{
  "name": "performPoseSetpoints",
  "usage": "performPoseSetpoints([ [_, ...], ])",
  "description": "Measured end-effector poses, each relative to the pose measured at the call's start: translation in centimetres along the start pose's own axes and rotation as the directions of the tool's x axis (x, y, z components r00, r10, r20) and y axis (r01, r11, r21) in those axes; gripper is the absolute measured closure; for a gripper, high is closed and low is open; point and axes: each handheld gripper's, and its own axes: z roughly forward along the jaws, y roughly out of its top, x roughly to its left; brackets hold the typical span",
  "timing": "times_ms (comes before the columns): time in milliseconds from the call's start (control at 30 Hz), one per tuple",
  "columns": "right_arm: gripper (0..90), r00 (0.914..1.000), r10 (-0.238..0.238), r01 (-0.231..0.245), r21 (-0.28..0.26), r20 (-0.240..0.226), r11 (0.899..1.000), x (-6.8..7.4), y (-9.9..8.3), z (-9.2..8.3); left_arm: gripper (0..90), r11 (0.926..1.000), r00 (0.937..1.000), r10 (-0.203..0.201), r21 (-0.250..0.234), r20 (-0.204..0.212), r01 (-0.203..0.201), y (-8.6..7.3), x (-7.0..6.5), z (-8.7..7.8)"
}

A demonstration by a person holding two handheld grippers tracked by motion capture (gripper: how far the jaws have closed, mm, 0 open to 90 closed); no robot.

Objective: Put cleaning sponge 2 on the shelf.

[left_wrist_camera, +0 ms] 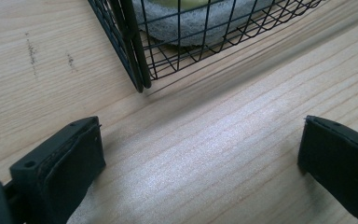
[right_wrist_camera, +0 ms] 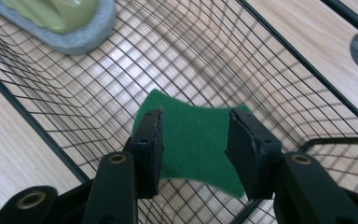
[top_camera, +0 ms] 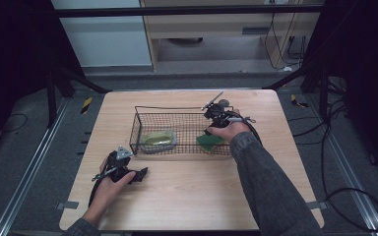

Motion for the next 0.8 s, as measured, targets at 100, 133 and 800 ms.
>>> performPoseSetpoints([
  [100, 54.8, 1.0000, 0.000, 0.000, -0.002, -0.001, 1.000, 0.2, 0.1, 0.0, 0.0, 1.0000, 1.0000, 0.000, 0.000, 0.000, 0.000, 0.0, 0.0, 0.0],
  [133, 54.5, 1.0000, -0.003, 0.003, -0.003, 0.001, 1.000, 0.2, 0.1, 0.0, 0.0, 1.0000, 1.0000, 0.000, 0.000, -0.001, 0.000, 0.0, 0.0, 0.0],
  [800, 37.9, 0.9998, 0.012, -0.011, -0.046, 0.013, 0.999, 0.6, 0.1, -1.7, 0.0, 1.0000, 1.0000, 0.000, -0.001, -0.001, 0.000, 0.0, 0.0, 0.0],
])
